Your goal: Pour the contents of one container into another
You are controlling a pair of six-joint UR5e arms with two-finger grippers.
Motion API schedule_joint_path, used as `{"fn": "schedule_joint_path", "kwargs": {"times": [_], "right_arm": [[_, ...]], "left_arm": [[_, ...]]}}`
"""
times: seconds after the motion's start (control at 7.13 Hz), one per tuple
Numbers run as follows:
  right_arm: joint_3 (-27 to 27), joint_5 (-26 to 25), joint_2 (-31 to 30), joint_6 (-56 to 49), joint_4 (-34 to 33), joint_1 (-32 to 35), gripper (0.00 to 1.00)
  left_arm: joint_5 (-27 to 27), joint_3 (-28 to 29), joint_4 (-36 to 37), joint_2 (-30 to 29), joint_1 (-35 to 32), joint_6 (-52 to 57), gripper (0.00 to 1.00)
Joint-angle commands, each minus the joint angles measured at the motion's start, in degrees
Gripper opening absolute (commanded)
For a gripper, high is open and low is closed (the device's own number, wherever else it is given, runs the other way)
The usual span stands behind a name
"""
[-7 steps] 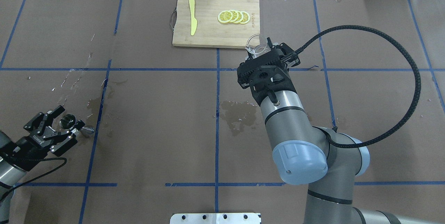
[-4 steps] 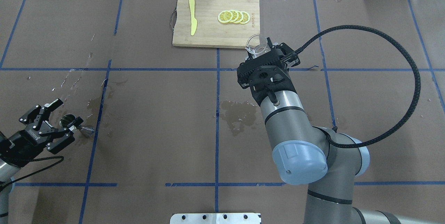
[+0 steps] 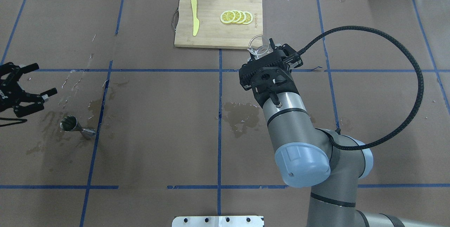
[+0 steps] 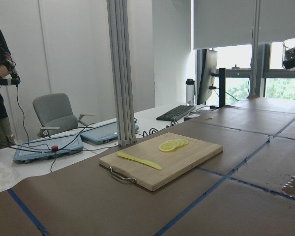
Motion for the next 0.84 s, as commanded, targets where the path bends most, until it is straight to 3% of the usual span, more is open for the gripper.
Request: {"fn": "schedule_joint_path", "kwargs": {"times": [0.0, 0.28, 0.56, 0.7], "right_arm": [[-0.08, 0.00, -0.07, 0.00, 0.00, -0.02, 0.00], [-0.08, 0.00, -0.08, 0.09, 0.00, -0.02, 0.00], [-0.08, -0.35, -0.25, 0.09, 0.00, -0.11, 0.00], [-0.16, -0.35, -0.25, 0.09, 0.00, -0.28, 0.00]], "left_arm": [[-19.11, -0.01, 15.38, -1.83, -16.33, 8.73, 0.99], [-19.26, -2.90, 36.87, -3.58, -24.08, 24.05, 0.99], [-18.81, -4.58, 55.10, -6.21, -31.03, 29.37, 0.99], [-18.81, -4.50, 59.79, -8.05, -34.20, 29.82, 1.00]]}}
